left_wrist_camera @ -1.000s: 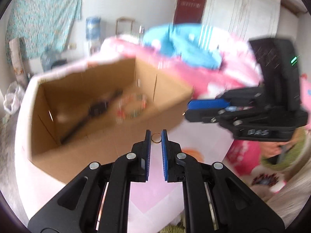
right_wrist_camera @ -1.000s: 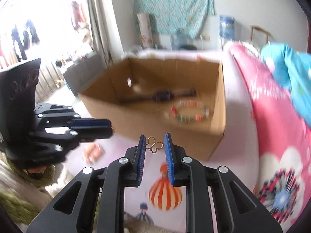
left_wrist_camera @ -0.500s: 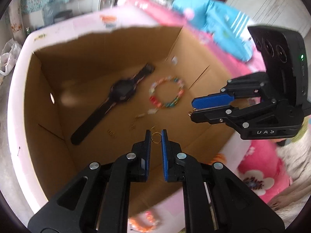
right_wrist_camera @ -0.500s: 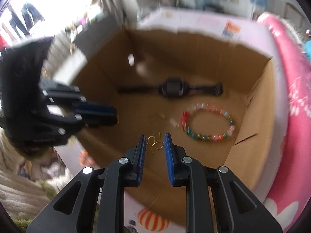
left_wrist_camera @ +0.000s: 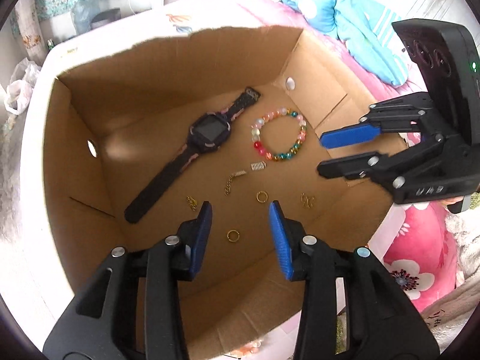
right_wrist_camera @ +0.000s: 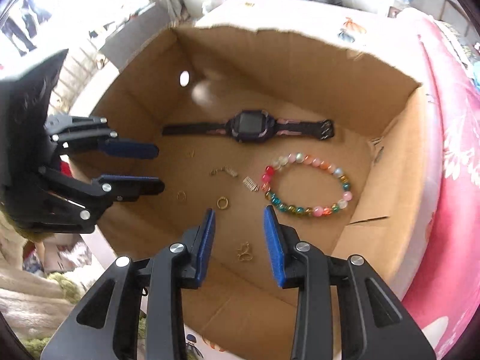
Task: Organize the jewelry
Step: 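Withdraw both open tools from the box toward the remaining jewelry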
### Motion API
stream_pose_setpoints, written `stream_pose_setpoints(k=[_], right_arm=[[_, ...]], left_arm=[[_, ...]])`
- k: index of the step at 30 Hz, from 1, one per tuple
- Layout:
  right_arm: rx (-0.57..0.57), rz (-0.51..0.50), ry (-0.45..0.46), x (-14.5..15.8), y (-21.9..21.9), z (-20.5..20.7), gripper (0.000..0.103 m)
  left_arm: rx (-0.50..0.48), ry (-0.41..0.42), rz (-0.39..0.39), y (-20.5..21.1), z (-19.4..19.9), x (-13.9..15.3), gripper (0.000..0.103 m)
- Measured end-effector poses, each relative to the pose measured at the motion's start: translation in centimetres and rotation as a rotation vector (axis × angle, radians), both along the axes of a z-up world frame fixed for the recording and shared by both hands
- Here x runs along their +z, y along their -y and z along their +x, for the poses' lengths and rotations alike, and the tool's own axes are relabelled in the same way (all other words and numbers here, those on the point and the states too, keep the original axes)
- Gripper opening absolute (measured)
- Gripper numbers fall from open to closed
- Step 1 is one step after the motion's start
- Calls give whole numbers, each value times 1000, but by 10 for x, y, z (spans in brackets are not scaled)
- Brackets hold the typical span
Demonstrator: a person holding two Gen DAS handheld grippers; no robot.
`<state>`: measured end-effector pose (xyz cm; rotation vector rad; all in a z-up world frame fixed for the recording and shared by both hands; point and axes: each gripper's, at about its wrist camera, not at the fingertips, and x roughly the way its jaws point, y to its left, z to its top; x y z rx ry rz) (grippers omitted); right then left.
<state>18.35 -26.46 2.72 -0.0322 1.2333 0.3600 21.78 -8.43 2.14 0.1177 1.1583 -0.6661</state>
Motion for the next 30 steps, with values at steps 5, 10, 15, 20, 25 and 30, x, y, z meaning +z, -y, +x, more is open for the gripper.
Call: stream_pose_setpoints(k=[5, 10, 15, 20, 25, 30], right_arm=[[-66, 52, 115, 37, 16, -16, 37], [-112, 115, 307, 79, 29, -61, 50], [-149, 222, 420, 82, 36, -127, 61], [-239, 279, 374, 40, 39, -169, 64], [-358, 295, 256, -20, 35, -184, 64], [-432, 198, 187, -51, 29, -183, 64]], left_arm=[[24, 92, -34, -10, -13, 28, 45], [67, 232, -119, -32, -43, 69, 54], [85, 312, -217, -58, -98, 84, 66], [80, 242, -166, -52, -138, 42, 69], [125, 193, 10, -25, -153, -20, 69], [146, 193, 51, -14, -153, -44, 59]])
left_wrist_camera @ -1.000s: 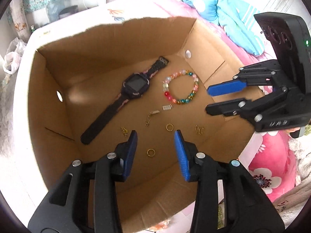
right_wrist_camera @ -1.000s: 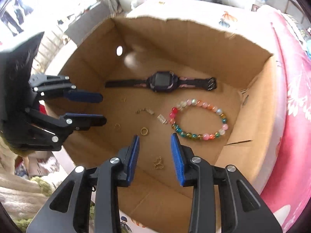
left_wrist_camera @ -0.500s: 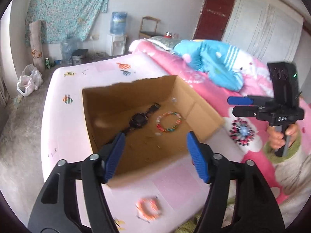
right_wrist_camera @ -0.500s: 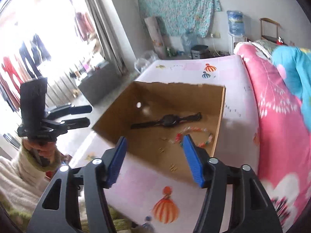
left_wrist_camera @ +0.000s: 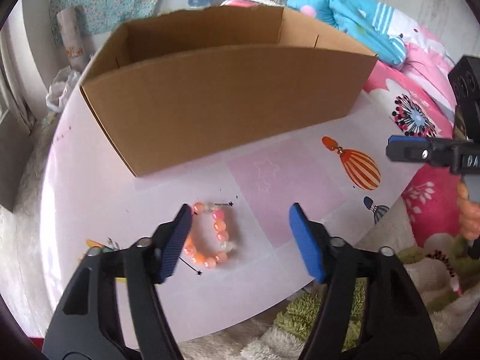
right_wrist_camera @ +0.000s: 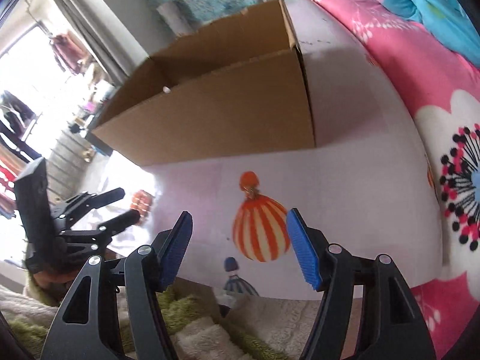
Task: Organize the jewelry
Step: 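Withdraw both open tools from the box toward the remaining jewelry, then close the left tool on the peach bead bracelet while the right tool grips the balloon earring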
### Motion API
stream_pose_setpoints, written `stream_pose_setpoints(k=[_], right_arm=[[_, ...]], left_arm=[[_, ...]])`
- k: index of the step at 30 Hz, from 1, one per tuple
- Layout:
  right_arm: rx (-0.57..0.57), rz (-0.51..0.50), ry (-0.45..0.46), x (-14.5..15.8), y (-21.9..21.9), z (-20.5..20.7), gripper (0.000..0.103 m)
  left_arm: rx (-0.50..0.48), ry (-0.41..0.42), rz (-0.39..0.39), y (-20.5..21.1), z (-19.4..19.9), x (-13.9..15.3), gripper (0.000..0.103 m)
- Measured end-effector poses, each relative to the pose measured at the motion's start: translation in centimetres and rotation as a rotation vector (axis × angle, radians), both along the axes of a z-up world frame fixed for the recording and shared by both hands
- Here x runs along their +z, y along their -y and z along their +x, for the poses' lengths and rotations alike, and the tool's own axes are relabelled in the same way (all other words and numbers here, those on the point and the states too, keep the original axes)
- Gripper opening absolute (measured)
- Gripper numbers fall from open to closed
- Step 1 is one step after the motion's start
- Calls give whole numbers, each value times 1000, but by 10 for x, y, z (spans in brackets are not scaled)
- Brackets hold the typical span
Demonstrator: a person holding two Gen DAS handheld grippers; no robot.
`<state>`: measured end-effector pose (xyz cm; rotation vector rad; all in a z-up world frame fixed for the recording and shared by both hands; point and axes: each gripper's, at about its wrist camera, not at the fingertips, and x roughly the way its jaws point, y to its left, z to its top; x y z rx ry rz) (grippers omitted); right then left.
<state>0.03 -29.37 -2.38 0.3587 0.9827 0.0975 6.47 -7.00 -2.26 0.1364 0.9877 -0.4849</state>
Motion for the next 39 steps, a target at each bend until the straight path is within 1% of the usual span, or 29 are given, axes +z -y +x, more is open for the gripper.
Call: stream_pose_setpoints(k=[2, 4, 5, 9, 11, 12, 15, 20, 23, 27, 29, 39], right_arm=[[-7, -1, 6, -3, 0, -2, 64], [-15, -17, 12, -2, -1, 0, 64], [-21, -31, 16, -1, -3, 0, 64], [-28, -34, 22, -1, -4, 2, 64], [-35, -49, 23, -2, -5, 4, 64], [-37, -53, 22, -2, -6, 5, 64], [-40, -55, 20, -3, -6, 9, 64], [-31, -52, 18, -5, -8, 13, 64], [-25, -48, 10, -6, -9, 17, 64], [-21, -44, -11, -9, -9, 22, 64], [-23, -46, -13, -9, -8, 23, 64], [-33, -53, -7, -7, -8, 23, 64]], left_arm=[[10, -27, -18, 1, 3, -5, 49], [21, -35, -18, 0, 5, -9, 46], [24, -32, -3, 1, 5, -11, 44], [27, -23, 45, 7, 3, -17, 41], [30, -35, 63, 8, 4, -21, 34], [38, -40, 71, 9, 5, -24, 33], [51, -33, 83, 15, 9, -26, 29], [82, -35, 97, 22, 16, -28, 18], [91, -34, 101, 23, 17, -30, 14], [100, -31, 100, 26, 16, -32, 11], [102, -32, 98, 16, 17, -32, 10], [105, -29, 100, 17, 17, -34, 10]])
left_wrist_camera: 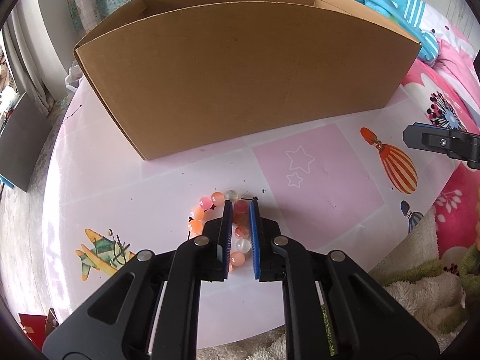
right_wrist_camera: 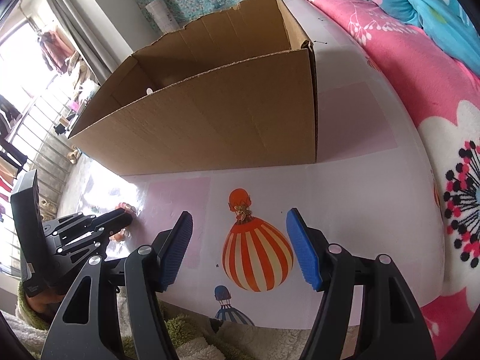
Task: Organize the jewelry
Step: 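Close the left tool on the peach bead bracelet while the right tool grips the balloon earring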
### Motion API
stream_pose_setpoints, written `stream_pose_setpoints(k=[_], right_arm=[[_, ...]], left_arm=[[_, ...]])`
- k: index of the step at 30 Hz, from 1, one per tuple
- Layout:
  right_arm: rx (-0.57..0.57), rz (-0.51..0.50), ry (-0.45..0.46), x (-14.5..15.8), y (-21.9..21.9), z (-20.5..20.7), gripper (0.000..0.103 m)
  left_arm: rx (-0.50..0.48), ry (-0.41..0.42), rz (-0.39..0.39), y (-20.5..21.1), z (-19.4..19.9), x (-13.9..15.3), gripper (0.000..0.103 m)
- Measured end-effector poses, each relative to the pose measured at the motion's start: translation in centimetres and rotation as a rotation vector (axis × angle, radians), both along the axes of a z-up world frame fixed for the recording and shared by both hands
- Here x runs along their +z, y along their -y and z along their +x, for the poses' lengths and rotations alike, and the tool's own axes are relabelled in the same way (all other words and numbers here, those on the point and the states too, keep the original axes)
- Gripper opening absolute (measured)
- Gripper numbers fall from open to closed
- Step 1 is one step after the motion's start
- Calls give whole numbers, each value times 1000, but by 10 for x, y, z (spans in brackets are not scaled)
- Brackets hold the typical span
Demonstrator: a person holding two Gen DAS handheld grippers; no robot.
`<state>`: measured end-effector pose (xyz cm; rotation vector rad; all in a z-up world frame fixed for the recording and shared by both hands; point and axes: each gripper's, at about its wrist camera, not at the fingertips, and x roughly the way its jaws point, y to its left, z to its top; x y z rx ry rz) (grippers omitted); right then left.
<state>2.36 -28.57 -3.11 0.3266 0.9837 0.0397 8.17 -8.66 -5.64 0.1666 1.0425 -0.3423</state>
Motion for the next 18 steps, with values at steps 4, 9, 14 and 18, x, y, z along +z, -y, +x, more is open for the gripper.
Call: stream_pose_setpoints(k=[4, 9, 14, 18], right_arm=[[-3, -10, 11, 2, 1, -1, 64], [12, -39, 23, 2, -4, 1, 63], [53, -79, 27, -3, -16, 3, 55], [76, -128, 21, -8, -24, 6, 48]], left_arm=[[-1, 0, 2, -1, -1, 0, 10], [-1, 2, 2, -4, -1, 4, 10], [-1, 5, 1, -6, -2, 4, 10], [-1, 7, -6, -8, -3, 3, 10]])
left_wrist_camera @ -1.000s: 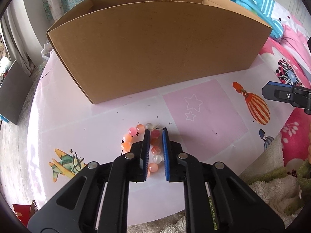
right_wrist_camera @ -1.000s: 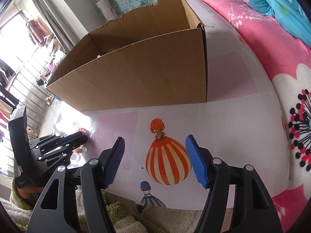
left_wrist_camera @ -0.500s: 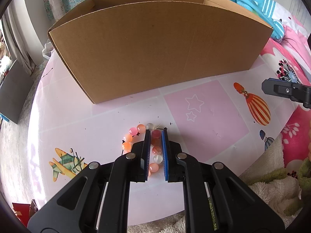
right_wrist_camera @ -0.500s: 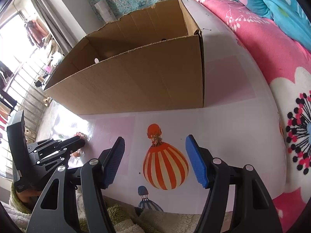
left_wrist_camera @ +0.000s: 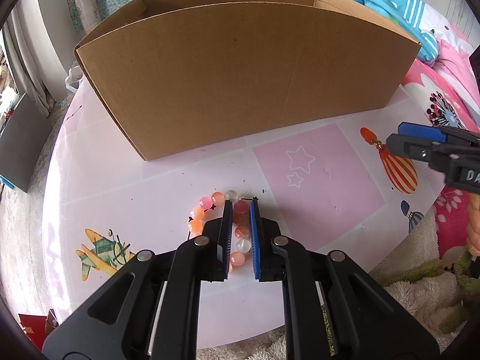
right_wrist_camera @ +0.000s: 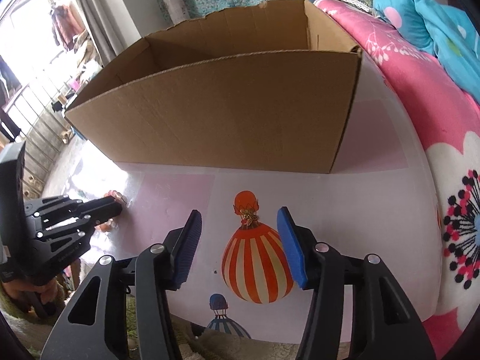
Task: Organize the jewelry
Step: 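Close the left tool on the peach bead bracelet while the right tool grips the balloon earring, then carry the bracelet and earring over the box and open both tools to drop them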
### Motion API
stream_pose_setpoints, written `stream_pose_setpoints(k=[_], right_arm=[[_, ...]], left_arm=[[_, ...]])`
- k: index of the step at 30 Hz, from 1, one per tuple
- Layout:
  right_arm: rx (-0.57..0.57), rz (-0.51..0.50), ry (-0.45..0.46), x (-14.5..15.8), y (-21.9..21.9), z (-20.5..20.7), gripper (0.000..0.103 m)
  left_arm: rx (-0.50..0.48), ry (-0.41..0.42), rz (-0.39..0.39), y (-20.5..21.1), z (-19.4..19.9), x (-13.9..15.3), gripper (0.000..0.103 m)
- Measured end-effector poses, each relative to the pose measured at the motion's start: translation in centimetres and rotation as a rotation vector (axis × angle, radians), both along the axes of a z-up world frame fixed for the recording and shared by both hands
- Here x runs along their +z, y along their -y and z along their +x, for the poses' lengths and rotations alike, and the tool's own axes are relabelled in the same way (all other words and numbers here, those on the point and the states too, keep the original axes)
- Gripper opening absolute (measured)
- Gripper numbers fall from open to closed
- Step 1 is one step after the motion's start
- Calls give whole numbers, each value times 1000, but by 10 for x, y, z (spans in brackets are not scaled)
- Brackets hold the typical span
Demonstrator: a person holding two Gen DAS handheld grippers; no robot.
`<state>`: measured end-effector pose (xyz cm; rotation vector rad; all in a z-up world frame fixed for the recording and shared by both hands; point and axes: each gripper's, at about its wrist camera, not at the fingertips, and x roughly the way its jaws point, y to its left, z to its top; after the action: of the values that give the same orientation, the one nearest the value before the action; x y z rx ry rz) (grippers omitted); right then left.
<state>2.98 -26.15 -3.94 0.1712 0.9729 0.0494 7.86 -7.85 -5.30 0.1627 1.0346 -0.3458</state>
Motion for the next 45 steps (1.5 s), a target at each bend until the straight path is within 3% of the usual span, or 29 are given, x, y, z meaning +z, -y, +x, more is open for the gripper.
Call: stream_pose_setpoints(k=[15, 20, 34, 42, 45], right_arm=[[85, -165, -13, -13, -13, 11, 17], [123, -159, -26, -11, -16, 9, 7], [68, 17, -11, 0, 11, -2, 7], [47, 38, 49, 25, 17, -26, 7], [43, 34, 88, 36, 7, -29, 7]], left_arm=[[-3, 4, -3, -4, -2, 2, 10], [-3, 6, -2, -3, -2, 1, 10], [-9, 20, -20, -6, -4, 1, 9], [-47, 71, -129, -23, -12, 25, 9], [-47, 80, -208, -39, -14, 41, 9]])
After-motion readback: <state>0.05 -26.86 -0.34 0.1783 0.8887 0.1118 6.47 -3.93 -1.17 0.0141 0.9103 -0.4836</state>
